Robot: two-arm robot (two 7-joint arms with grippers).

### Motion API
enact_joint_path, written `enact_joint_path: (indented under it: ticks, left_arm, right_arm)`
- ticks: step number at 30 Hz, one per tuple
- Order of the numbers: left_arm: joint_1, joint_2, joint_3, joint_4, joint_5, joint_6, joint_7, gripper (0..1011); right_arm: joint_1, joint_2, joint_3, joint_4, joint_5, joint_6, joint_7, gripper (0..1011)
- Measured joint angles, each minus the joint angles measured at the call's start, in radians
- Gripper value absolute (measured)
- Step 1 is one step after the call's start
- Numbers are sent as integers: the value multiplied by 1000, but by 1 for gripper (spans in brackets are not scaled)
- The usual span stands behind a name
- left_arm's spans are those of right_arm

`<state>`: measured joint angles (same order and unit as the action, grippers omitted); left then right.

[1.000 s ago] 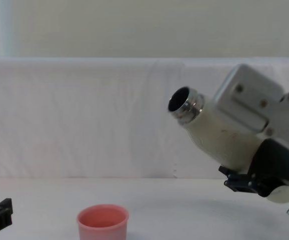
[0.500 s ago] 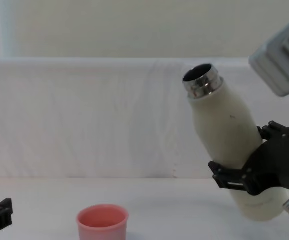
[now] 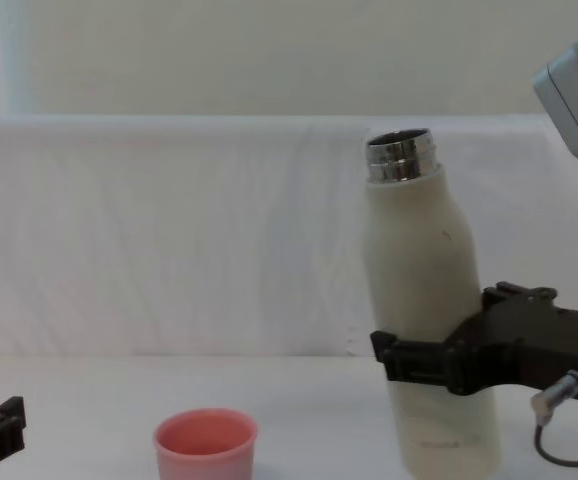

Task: Grasp the thermos with one hand and pour water into the cup lid.

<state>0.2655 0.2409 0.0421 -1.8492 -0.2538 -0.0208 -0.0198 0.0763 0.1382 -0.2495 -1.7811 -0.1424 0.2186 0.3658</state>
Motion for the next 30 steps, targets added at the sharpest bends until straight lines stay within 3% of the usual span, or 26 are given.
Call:
enact_joint_path:
  ticks: [10,30]
  left_arm:
    - [0,0,0,0,0,0,0,1001]
    - [0,0,0,0,0,0,0,1001]
  right_arm:
    - [40,-13,-10,54,108,46,53,957]
    - [71,-27,-41,118,201,62,42,957]
